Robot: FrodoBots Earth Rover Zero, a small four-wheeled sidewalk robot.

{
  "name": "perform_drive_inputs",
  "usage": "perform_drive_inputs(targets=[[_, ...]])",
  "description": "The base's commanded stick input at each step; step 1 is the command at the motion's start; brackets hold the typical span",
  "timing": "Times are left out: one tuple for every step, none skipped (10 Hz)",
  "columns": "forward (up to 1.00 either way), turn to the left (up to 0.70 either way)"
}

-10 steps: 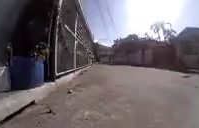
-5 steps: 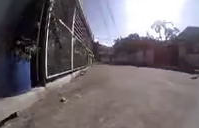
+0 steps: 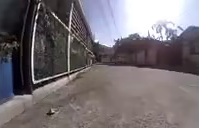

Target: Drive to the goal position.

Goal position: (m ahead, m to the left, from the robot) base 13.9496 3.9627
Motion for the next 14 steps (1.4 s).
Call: perform_drive_inputs(targets=[[0.85,0.0],[0.85,0.0],[0.85,0.0],[0.85,0.0],[0.85,0.0],[0.85,0.0],[0.85,0.0],[0.85,0.0],[0.85,0.0],[0.85,0.0],[0.85,0.0],[0.85,0.0],[0.85,0.0],[0.85,0.0]])
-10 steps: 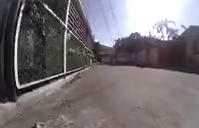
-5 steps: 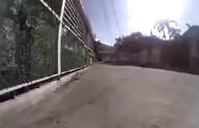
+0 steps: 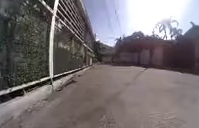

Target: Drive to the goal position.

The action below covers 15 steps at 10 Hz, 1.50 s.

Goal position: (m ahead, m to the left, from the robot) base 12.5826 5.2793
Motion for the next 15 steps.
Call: perform_drive_inputs(targets=[[0.85,0.0],[0.85,0.0],[0.85,0.0],[0.85,0.0],[0.85,0.0],[0.85,0.0],[0.85,0.0],[0.85,0.0],[0.85,0.0],[0.85,0.0],[0.85,0.0],[0.85,0.0],[0.85,0.0],[0.85,0.0],[0.85,0.0]])
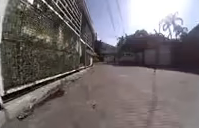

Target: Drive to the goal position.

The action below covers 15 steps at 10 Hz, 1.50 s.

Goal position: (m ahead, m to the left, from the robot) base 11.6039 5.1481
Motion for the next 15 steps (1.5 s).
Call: perform_drive_inputs(targets=[[0.85,0.0],[0.85,0.0],[0.85,0.0],[0.85,0.0],[0.85,0.0],[0.85,0.0],[0.85,0.0],[0.85,0.0],[0.85,0.0],[0.85,0.0],[0.85,0.0],[0.85,0.0],[0.85,0.0],[0.85,0.0],[0.85,0.0]])
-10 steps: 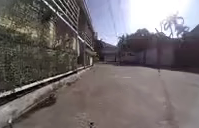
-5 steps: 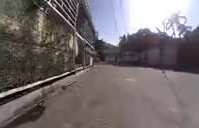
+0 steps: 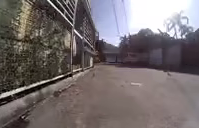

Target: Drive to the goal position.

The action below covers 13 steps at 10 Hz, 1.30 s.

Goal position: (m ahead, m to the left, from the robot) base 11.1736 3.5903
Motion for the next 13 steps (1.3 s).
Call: perform_drive_inputs(targets=[[0.85,0.0],[0.85,0.0],[0.85,0.0],[0.85,0.0],[0.85,0.0],[0.85,0.0],[0.85,0.0],[0.85,0.0],[0.85,0.0],[0.85,0.0],[0.85,0.0],[0.85,0.0],[0.85,0.0]])
